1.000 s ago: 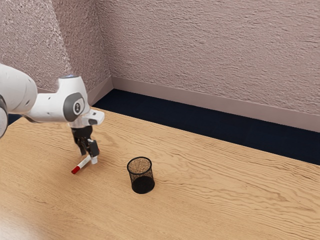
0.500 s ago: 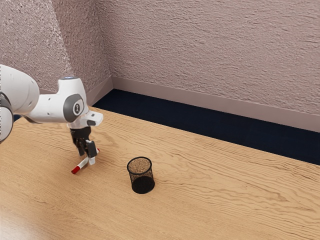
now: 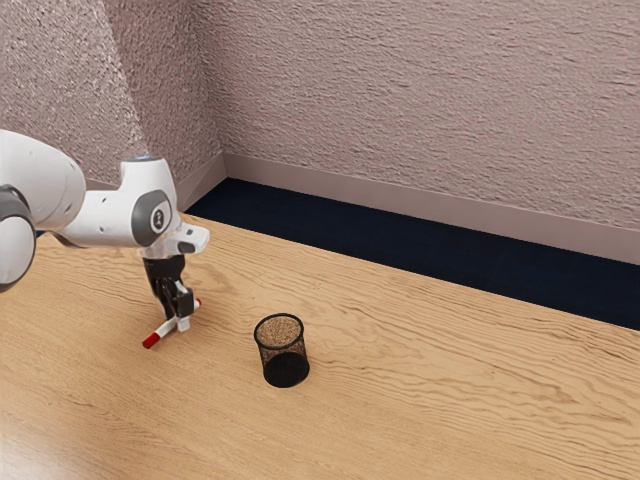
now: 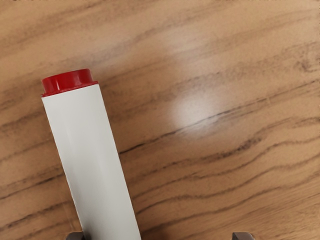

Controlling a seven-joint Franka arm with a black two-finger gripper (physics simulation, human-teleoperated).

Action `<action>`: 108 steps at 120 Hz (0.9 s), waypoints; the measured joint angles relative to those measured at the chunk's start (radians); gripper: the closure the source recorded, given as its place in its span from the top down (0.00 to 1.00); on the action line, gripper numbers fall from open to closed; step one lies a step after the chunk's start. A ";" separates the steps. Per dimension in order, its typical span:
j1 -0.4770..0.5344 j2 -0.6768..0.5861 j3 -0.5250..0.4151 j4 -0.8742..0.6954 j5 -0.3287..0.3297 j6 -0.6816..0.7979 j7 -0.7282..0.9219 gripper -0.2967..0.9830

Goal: Put the marker into the pen holder.

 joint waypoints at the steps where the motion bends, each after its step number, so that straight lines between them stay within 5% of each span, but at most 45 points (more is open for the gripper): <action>1: 0.000 0.000 0.000 0.000 0.000 0.000 0.000 0.47; 31: -0.004 0.003 0.000 -0.003 -0.002 -0.002 -0.008 0.29; 57: -0.006 0.004 0.001 -0.004 -0.002 -0.002 -0.020 0.36; 69: -0.008 0.002 0.000 -0.004 -0.001 -0.002 -0.026 0.21; 108: -0.025 -0.079 -0.001 0.001 0.018 0.004 -0.056 0.15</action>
